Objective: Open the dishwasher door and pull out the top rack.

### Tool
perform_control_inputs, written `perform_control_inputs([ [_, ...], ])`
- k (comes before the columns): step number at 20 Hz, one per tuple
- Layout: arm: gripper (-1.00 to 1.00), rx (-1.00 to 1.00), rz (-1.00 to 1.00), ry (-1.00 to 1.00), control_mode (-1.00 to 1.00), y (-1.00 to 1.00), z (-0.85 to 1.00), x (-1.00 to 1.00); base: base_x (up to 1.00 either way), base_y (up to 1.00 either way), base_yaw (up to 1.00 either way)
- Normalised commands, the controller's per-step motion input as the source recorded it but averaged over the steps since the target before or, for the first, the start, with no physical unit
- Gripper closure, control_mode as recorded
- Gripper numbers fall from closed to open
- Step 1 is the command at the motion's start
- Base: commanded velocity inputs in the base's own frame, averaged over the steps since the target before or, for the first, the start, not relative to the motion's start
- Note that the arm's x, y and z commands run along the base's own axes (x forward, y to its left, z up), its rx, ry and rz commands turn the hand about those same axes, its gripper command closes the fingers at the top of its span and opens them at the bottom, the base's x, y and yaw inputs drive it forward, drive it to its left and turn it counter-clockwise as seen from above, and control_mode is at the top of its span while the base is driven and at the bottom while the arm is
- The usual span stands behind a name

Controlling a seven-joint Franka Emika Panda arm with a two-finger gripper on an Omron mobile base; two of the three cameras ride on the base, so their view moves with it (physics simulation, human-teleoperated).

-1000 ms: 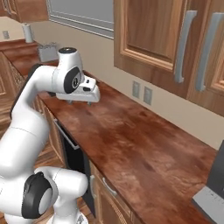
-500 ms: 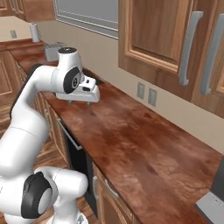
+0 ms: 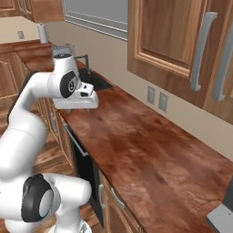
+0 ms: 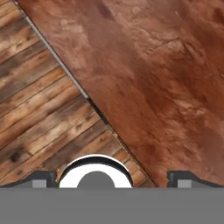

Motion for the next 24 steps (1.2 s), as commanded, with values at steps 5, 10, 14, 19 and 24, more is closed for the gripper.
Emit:
perform_control_inputs([
  [5,-1.0,-0.49,0.19,0.06,-1.0,1.0,-0.8,0.27,0.0,0.0,0.0],
  [10,-1.0,-0.5,0.14,0.17,-1.0,1.0,-0.74,0.31,0.0,0.0,0.0],
  [14,-1.0,-0.36,0.1,0.25,-1.0,0.87,-0.52,0.28,0.0,0.0,0.0],
  [19,-1.0,-0.22,0.0,0.45,-1.0,0.7,-0.64,0.29,0.0,0.0,0.0],
  [24,-1.0,-0.19,0.0,0.39,-1.0,0.2,-0.79,0.66,0.0,0.0,0.0],
])
